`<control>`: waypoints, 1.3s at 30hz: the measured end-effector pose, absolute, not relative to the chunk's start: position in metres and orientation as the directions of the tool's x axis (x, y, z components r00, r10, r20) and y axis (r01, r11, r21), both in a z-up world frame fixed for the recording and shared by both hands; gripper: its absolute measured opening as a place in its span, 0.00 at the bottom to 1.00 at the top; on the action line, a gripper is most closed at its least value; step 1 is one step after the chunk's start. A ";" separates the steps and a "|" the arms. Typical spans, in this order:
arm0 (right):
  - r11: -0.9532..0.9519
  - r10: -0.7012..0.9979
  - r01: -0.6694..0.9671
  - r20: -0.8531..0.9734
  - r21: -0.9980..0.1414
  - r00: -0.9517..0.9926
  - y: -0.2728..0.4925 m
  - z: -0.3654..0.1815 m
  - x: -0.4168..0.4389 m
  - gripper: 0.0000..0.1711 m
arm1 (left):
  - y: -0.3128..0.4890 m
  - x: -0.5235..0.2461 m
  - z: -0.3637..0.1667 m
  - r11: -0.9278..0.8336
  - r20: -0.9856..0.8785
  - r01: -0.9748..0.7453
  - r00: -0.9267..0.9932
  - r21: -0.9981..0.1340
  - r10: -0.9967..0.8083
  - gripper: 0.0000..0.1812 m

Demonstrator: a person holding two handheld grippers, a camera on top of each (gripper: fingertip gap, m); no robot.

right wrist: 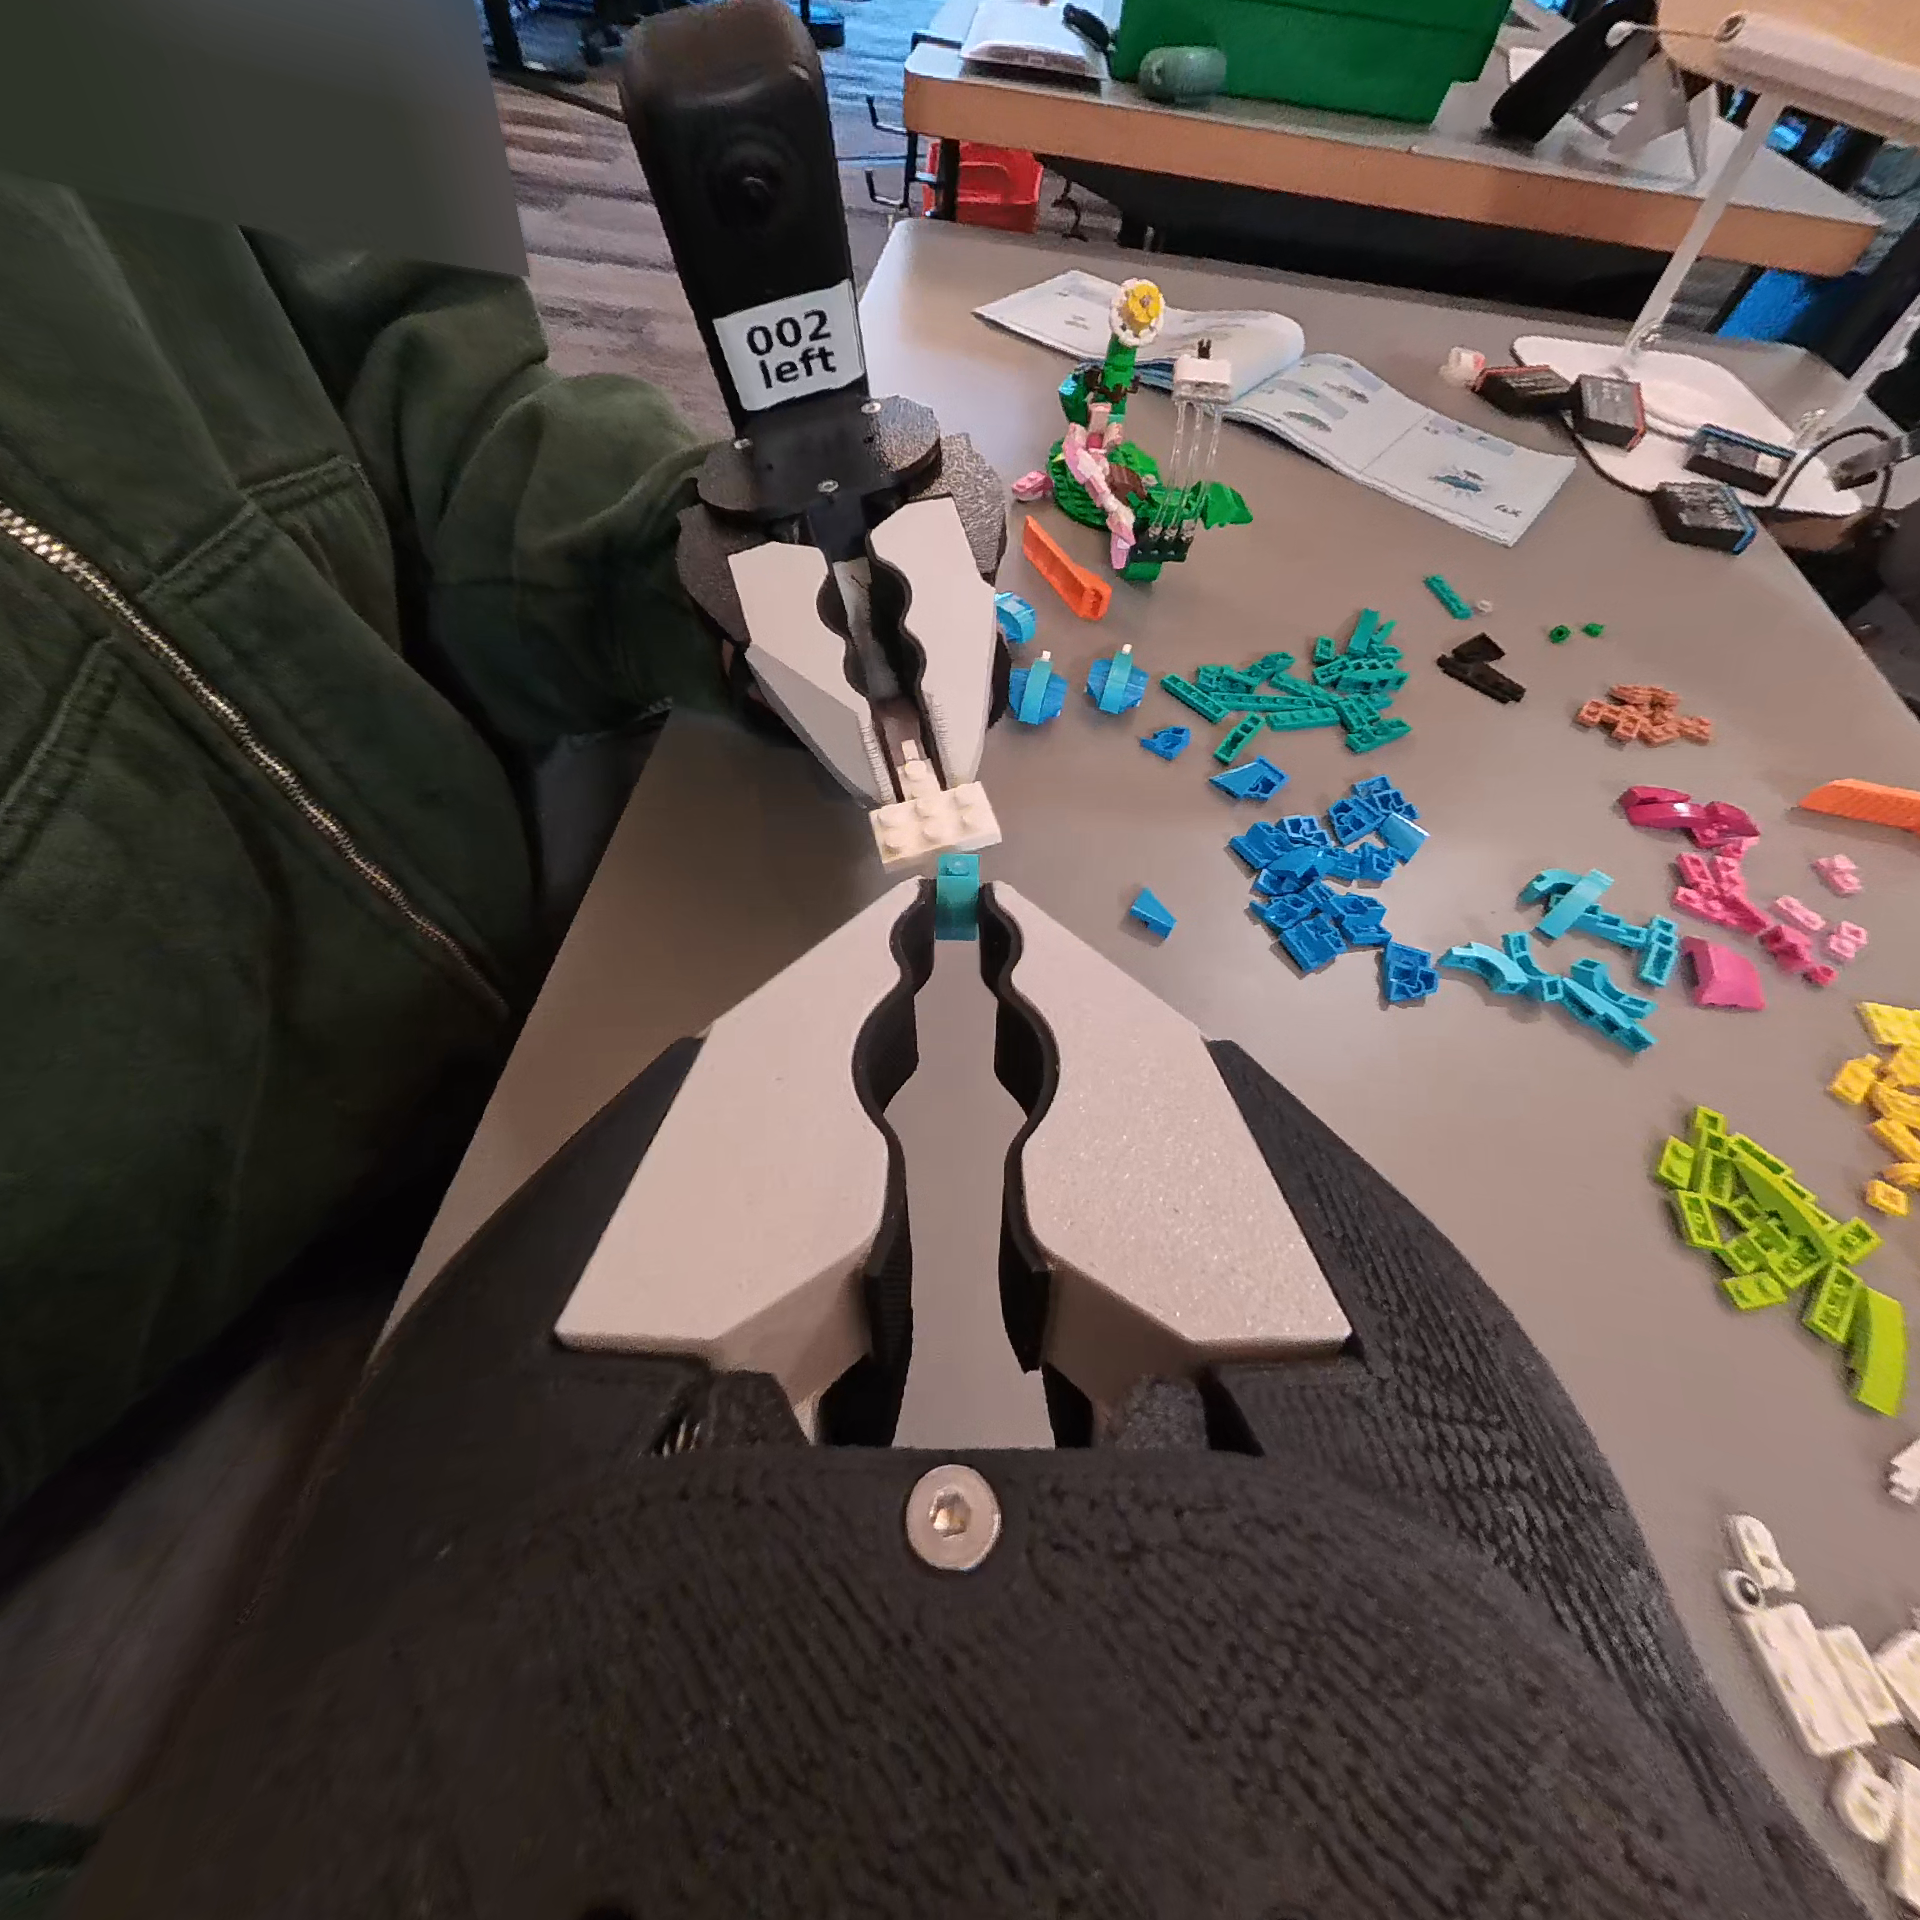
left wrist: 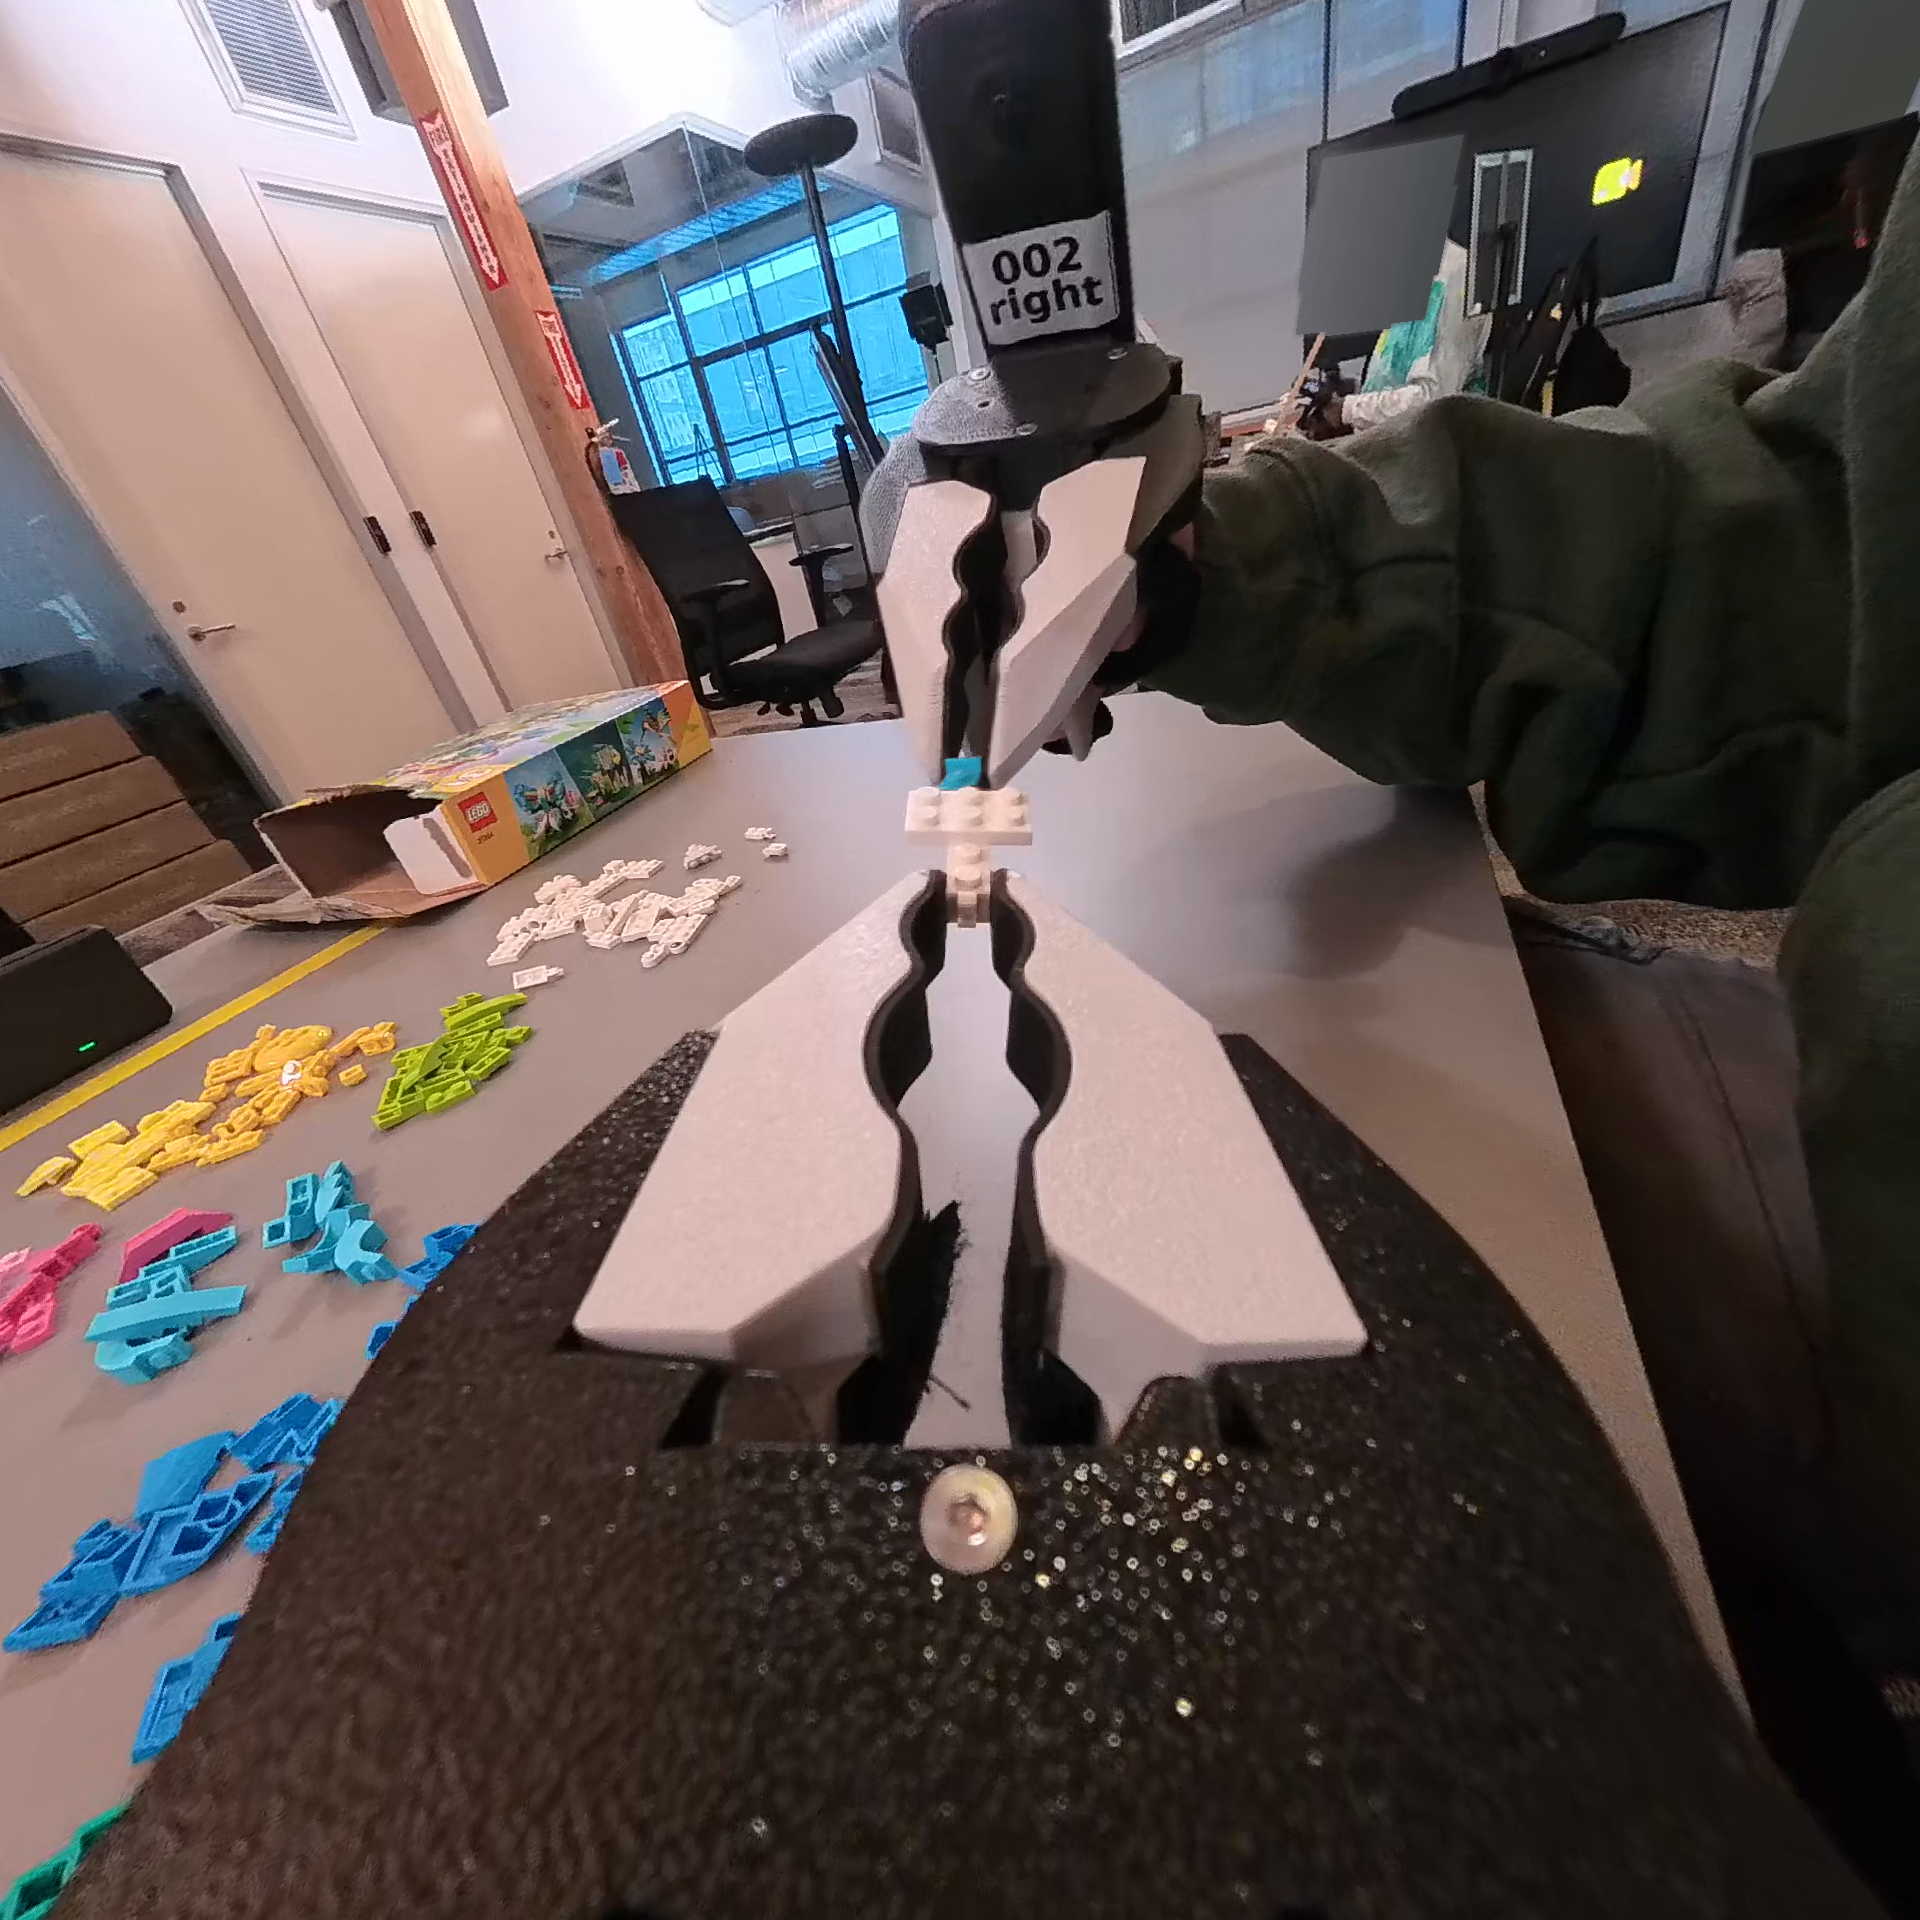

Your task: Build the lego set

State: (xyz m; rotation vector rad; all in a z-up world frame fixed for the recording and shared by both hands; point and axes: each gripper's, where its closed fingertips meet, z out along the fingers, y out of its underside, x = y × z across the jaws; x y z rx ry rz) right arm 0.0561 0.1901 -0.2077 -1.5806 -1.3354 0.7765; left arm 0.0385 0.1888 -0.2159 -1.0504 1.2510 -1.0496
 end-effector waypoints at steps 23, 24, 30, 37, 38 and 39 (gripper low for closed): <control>0.052 0.985 0.523 0.130 -0.851 0.114 0.167 -0.211 0.048 0.04 | 0.170 0.041 -0.223 0.180 -0.179 0.001 -0.114 -0.984 -0.977 0.03; 0.056 0.984 0.528 0.135 -0.847 0.113 0.167 -0.212 0.048 0.04 | 0.170 0.041 -0.223 0.181 -0.180 0.000 -0.115 -0.983 -0.977 0.03; 0.061 0.983 0.531 0.143 -0.845 0.115 0.167 -0.211 0.047 0.04 | 0.170 0.041 -0.222 0.180 -0.179 0.004 -0.114 -0.984 -0.977 0.03; 0.064 0.982 0.524 0.147 -0.850 0.120 0.168 -0.210 0.047 0.05 | 0.171 0.040 -0.222 0.175 -0.175 0.009 -0.110 -0.985 -0.978 0.03; 0.064 0.981 0.524 0.150 -0.849 0.123 0.169 -0.210 0.047 0.05 | 0.171 0.040 -0.221 0.175 -0.175 0.010 -0.106 -0.985 -0.979 0.03; 0.062 0.980 0.526 0.152 -0.848 0.130 0.170 -0.210 0.048 0.05 | 0.172 0.040 -0.221 0.174 -0.174 0.011 -0.101 -0.985 -0.980 0.03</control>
